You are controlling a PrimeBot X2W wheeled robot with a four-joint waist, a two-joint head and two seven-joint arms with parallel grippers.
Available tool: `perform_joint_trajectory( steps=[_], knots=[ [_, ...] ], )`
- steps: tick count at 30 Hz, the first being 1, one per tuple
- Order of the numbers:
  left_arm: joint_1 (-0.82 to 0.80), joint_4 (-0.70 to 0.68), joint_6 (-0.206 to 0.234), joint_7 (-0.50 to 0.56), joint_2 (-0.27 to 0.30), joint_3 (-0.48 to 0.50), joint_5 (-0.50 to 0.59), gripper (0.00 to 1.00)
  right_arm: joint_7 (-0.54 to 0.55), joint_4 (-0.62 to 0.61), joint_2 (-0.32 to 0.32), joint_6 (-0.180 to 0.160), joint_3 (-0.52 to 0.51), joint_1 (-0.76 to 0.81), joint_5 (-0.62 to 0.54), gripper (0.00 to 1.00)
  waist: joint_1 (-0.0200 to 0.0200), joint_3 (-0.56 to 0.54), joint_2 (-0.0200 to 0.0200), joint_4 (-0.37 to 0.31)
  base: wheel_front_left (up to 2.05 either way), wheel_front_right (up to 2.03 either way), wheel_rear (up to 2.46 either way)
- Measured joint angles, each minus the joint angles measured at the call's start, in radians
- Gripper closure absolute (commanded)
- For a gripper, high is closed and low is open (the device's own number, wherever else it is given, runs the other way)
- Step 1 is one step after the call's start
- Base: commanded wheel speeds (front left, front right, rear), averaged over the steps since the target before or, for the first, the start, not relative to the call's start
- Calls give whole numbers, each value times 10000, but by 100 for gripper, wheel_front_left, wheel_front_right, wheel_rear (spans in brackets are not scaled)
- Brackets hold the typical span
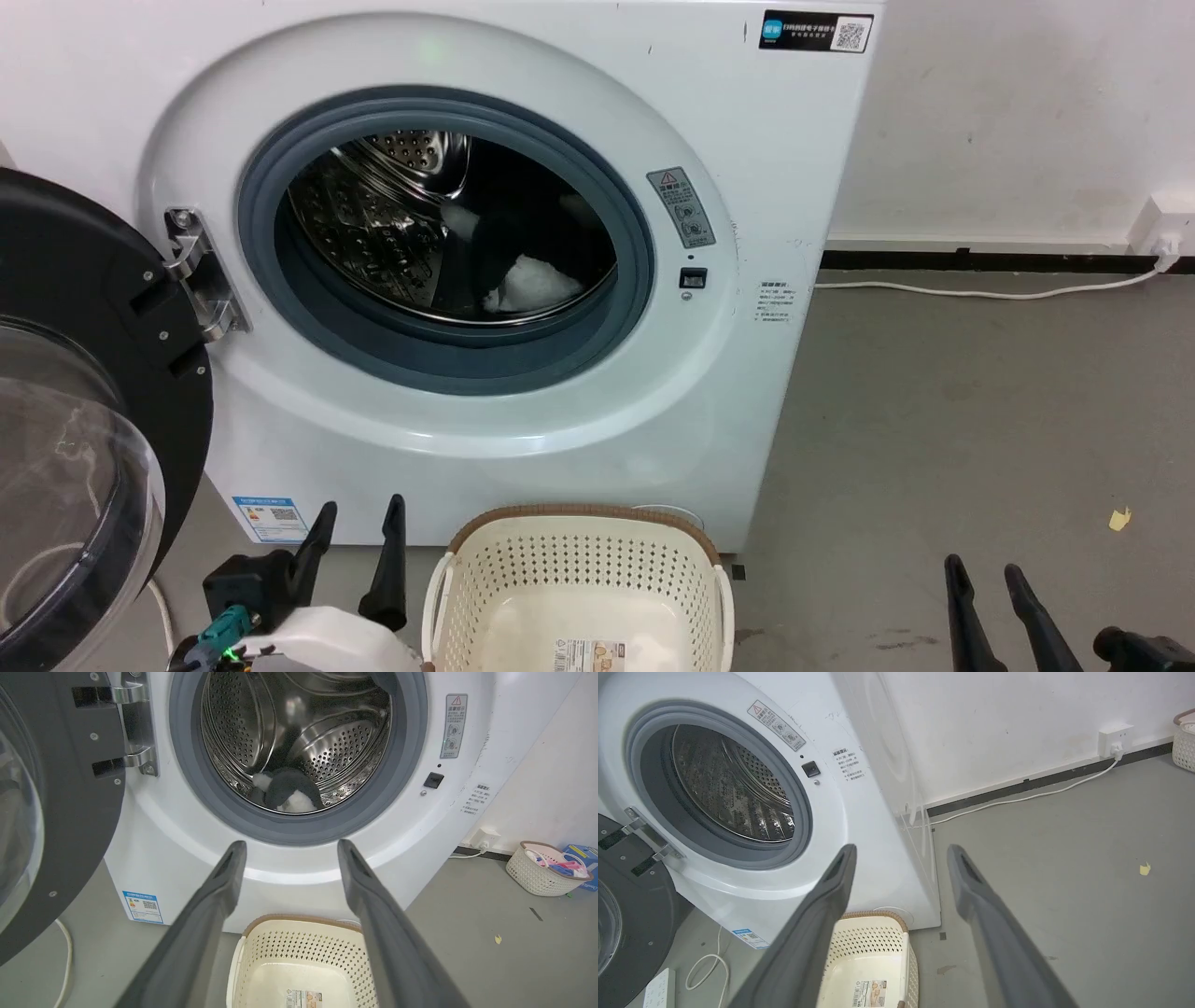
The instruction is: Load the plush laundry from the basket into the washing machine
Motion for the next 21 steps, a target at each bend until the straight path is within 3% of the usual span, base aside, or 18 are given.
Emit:
perform_joint_trajectory(
  steps=[21],
  knots=[
    [393, -320, 173, -142, 15, 0, 27, 0, -65, -23, 0, 0, 140, 175, 0, 0, 1, -47, 0, 8, 0, 0, 0]
  ],
)
